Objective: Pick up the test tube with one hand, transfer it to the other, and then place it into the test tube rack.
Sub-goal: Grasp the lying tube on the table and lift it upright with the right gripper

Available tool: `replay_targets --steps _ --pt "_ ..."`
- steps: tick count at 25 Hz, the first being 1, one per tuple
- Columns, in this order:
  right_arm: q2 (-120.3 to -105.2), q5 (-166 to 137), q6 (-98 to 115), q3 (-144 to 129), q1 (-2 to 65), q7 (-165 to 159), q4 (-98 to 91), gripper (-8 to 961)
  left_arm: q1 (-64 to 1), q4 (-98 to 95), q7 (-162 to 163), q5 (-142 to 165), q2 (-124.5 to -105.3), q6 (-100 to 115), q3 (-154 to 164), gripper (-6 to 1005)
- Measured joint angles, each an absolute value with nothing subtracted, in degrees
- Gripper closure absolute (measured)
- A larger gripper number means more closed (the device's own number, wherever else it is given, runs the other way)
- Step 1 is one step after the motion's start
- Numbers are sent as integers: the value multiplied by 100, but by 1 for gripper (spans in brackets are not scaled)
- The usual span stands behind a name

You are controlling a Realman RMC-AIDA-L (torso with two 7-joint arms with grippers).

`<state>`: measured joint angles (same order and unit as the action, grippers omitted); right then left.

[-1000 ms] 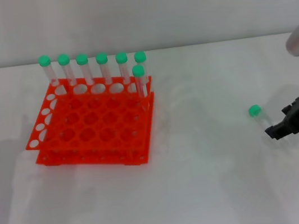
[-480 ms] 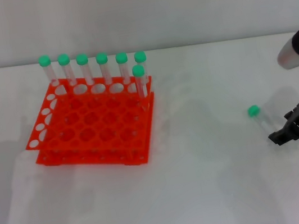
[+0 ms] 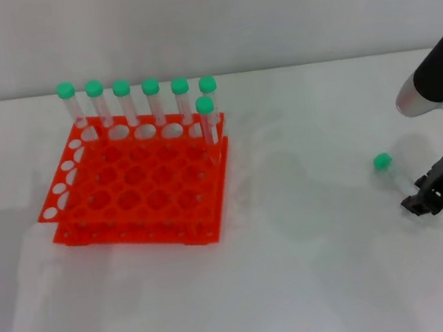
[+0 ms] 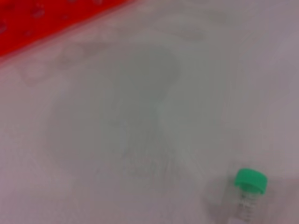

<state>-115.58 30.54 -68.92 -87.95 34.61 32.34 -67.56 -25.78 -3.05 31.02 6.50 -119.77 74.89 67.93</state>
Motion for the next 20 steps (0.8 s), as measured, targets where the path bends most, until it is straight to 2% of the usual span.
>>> replay_targets --steps 4,12,20 --pt "-11553 3041 -6893 -8800 3520 3233 -6653 589 -2581 -304 3102 650 -11979 7500 6794 324" --pt "-11547 2985 -6894 -8807 3544 3239 -6619 742 -2581 -284 3103 655 -11989 7501 6794 330" --pt "-11534 2984 -6828 -8750 3490 3277 -6749 756 -2572 -314 3176 936 -11970 7527 6810 337"
